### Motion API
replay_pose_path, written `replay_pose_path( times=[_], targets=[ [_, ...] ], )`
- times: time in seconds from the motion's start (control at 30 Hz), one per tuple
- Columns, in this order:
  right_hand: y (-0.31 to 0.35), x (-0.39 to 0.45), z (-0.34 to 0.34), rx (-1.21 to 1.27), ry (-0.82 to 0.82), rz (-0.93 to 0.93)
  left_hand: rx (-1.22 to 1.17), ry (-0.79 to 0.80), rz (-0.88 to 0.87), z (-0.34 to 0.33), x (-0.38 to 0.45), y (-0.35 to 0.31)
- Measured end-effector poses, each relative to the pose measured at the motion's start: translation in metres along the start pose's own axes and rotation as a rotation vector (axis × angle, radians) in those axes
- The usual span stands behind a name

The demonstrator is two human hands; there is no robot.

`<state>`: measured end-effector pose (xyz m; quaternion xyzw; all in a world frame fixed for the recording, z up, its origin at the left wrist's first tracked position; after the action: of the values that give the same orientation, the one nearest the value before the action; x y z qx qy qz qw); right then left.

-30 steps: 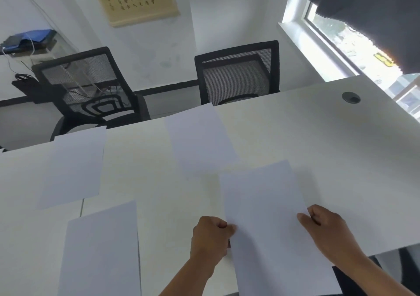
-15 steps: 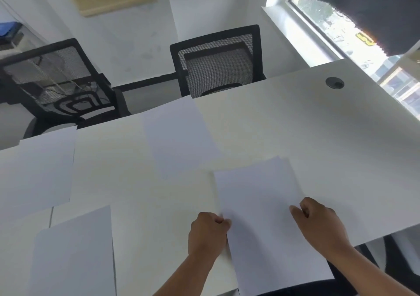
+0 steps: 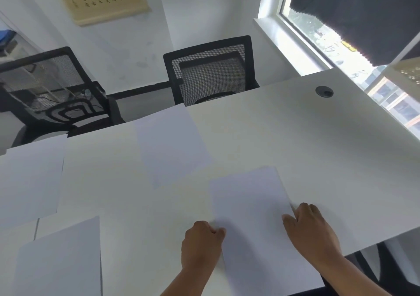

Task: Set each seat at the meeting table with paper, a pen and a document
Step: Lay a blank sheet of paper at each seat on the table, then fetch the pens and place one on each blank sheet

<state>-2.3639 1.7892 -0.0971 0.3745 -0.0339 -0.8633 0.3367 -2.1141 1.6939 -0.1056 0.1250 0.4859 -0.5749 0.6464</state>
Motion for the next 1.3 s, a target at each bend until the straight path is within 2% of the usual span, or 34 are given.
replay_pose_path(
  times=[0.27,0.47,0.6,0.83,1.03,1.3],
  targets=[
    [0.006,-0.002,0.001,0.01,0.025,-0.018,0.009,0.022,-0.007,0.004,-0.005,0.0],
    [0.021,-0.017,0.005,-0.19,-0.058,0.089,0.084,-0.128,-0.061,0.041,-0.031,-0.002],
    [0.066,-0.038,0.012,-0.319,-0.119,0.228,0.1,-0.277,-0.089,0.08,-0.062,0.01],
    [0.179,-0.1,0.022,-0.393,-0.189,0.519,0.074,-0.53,-0.091,0.157,-0.146,0.053],
    [0.271,-0.189,0.012,-0.4,-0.241,0.79,-0.024,-0.75,-0.043,0.222,-0.234,0.111],
    [0.335,-0.34,-0.028,-0.408,-0.274,1.056,-0.091,-0.973,0.012,0.25,-0.37,0.214]
  ],
)
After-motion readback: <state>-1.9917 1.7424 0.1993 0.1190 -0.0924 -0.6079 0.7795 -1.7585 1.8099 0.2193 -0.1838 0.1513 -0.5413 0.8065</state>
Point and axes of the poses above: each hand's wrist, its own x-axis towards the middle knuckle, its own z-axis out of the back of the hand, y = z × x, the point moved 2 cm from there along x, towards the middle knuckle, and after that the axes turned 14 degrees about y, right-handed, at the moved point
